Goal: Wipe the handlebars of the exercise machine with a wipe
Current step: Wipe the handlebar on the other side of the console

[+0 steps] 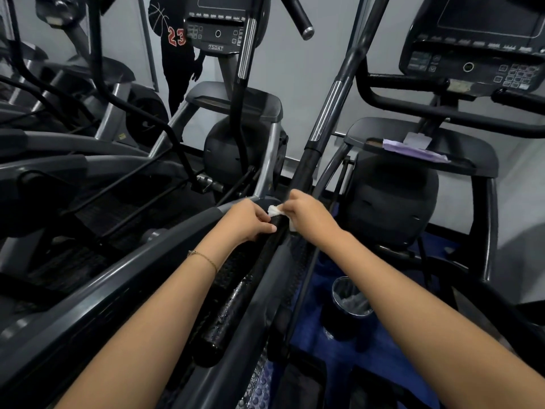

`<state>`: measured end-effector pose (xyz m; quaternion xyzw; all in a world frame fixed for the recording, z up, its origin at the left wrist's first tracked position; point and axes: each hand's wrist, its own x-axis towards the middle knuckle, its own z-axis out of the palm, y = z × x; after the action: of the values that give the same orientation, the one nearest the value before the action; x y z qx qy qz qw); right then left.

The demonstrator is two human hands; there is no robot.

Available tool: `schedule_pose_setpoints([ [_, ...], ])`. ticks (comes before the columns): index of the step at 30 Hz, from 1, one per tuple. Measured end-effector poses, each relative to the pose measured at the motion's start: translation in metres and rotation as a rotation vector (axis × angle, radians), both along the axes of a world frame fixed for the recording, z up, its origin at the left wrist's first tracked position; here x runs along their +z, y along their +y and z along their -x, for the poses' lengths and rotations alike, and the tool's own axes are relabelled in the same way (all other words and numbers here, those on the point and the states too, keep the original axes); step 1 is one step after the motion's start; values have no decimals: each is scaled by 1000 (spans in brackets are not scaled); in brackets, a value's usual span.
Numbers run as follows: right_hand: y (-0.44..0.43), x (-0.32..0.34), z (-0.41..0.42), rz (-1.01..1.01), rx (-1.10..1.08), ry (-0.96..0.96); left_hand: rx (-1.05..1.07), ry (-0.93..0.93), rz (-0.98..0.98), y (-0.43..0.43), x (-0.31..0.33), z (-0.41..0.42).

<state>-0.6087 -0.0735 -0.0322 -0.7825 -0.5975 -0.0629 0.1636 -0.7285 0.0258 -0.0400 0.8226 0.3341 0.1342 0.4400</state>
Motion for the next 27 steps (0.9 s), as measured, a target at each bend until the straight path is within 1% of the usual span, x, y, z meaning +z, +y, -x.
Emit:
schedule_pose_setpoints([
  [2,-11,-5,6,-61,56,57,-7,-9,-3,-1,0,1],
  [4,-12,-4,4,-84,18,100,-8,-4,-9,-1,1,1],
  [6,-5,0,0,-67,-51,103,-9,3,-17,-2,3,1],
  [9,-1,0,4,-74,-71,75,-12,8,-27,-3,3,2],
  [11,-9,-6,10,-77,-10,59,-14,5,-21,-2,2,1],
  [13,-18,-9,13,-105,53,83,-23,9,-9,0,2,0],
  [16,-9,-2,1,-61,-34,94,-27,17,-2,1,3,-1],
  [18,1,1,-3,-30,-83,62,-18,22,-10,1,3,-1],
  [20,2,1,0,-14,-71,20,-18,31,-25,1,3,-1],
  [22,-6,-4,4,-3,-5,-26,-31,44,-37,1,3,-1],
  [24,-12,-3,2,-2,33,-25,-40,49,-39,1,5,-1],
  [27,-3,3,-9,-1,-37,-11,-28,53,-38,0,5,-3],
])
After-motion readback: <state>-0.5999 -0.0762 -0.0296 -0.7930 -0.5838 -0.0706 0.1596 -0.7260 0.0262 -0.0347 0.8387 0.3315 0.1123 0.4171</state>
